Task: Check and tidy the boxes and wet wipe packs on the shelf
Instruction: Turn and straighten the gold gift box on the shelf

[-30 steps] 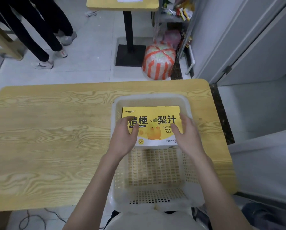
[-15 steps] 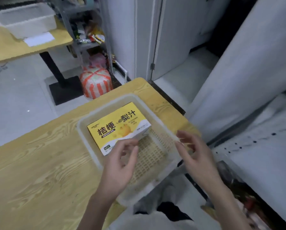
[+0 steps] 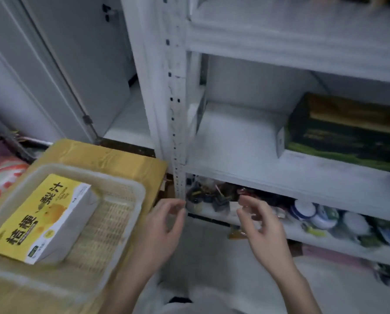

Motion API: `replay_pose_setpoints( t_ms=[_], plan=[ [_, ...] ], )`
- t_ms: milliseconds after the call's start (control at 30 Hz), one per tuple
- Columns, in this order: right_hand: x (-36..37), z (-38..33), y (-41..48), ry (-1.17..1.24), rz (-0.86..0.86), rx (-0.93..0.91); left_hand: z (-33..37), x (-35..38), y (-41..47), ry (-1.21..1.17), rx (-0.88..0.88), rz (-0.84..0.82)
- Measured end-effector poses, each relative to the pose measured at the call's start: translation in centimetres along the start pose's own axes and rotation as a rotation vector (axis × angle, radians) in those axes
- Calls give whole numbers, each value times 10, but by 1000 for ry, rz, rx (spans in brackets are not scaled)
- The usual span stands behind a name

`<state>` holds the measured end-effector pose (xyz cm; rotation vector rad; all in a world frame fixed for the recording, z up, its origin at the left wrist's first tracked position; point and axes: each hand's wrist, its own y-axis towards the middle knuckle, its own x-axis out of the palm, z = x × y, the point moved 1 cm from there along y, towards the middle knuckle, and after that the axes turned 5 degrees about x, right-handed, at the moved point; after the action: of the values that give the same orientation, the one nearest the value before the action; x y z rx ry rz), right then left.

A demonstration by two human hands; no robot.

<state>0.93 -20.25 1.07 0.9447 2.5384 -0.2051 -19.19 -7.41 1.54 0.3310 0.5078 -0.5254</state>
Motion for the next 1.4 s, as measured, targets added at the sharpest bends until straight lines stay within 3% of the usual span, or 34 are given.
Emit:
replay_pose_setpoints(
  t_ms=[367,633,1067,1400],
  plan=[
    [-212,105,-89,14,285,94,153,191,-43,-70,231,-245],
    [-270,156,-106,29,348,229,175,242,-53,-52,184,-332],
    [-312,172,49,-132,309,249,138,274,85,-46,53,-201],
    [-369,189,174,-75,380,346,153,316,210,-182,-114,-108]
  ],
)
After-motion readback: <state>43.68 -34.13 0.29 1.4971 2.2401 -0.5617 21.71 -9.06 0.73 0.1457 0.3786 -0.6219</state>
